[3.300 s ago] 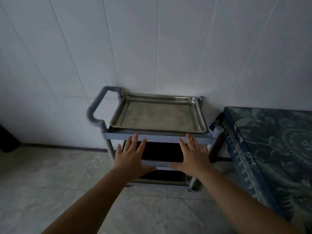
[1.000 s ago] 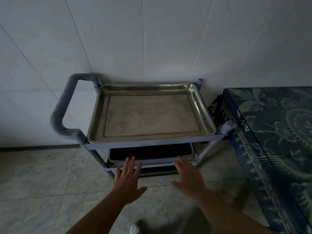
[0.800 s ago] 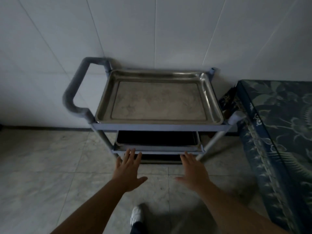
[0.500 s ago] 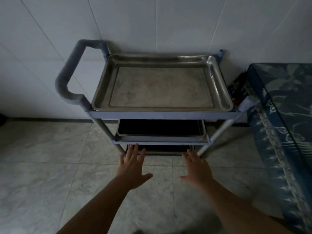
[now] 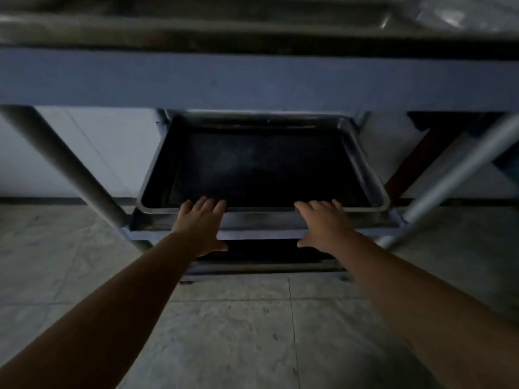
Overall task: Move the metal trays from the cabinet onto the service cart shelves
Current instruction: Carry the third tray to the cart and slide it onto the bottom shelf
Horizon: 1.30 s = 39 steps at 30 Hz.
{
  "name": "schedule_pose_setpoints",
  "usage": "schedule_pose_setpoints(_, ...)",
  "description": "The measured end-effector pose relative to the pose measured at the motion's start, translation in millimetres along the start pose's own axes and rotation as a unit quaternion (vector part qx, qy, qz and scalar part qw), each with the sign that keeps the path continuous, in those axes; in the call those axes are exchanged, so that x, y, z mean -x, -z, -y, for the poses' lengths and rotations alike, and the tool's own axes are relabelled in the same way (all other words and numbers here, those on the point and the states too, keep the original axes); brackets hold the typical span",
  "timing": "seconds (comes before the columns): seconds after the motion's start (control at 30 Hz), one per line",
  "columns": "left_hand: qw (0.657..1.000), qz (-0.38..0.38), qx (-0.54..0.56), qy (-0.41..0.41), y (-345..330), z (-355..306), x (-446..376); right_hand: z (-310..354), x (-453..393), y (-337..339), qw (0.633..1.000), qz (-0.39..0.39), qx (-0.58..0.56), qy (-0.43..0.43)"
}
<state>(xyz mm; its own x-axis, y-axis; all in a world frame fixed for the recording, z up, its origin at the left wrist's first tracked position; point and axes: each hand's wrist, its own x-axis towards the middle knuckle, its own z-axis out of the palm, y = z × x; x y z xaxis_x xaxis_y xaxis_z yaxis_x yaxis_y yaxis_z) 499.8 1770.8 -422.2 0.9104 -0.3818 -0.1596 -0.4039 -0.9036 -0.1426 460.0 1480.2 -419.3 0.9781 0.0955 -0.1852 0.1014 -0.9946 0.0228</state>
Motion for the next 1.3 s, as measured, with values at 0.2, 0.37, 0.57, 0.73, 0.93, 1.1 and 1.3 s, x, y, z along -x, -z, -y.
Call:
schedule_pose_setpoints(0.2, 0.994, -0.108, 0.013, 0.022, -12, -2, -2, 1, 3, -13, 0.988, -0.153, 0.016, -0.002)
schedule_pose_setpoints(0.37, 0.986, -0.159, 0.015, 0.053, -25, -15, 22, 18, 14, -17, 0.987, -0.153, 0.034, -0.023)
schedule_pose_setpoints(0.57, 0.978, -0.199, 0.02, 0.061, -31, -12, 25, 26, 15, -29, 0.976, -0.202, 0.054, -0.059)
schedule_pose_setpoints(0.73, 0.974, -0.217, 0.027, 0.051, -37, -11, 26, 27, 15, -38, 0.969, -0.23, 0.063, -0.062)
schedule_pose_setpoints(0.93, 0.923, -0.379, 0.061, -0.005, -88, -19, 41, 24, 32, -102, 0.911, -0.412, -0.03, 0.01)
schedule_pose_setpoints(1.1, 0.968, -0.207, -0.003, -0.142, -219, -22, 35, 21, 26, -232, 0.964, -0.254, -0.01, 0.079)
schedule_pose_setpoints(1.3, 0.996, 0.062, 0.05, -0.042, -325, -35, -33, 6, -38, -335, 0.993, 0.04, -0.071, -0.087)
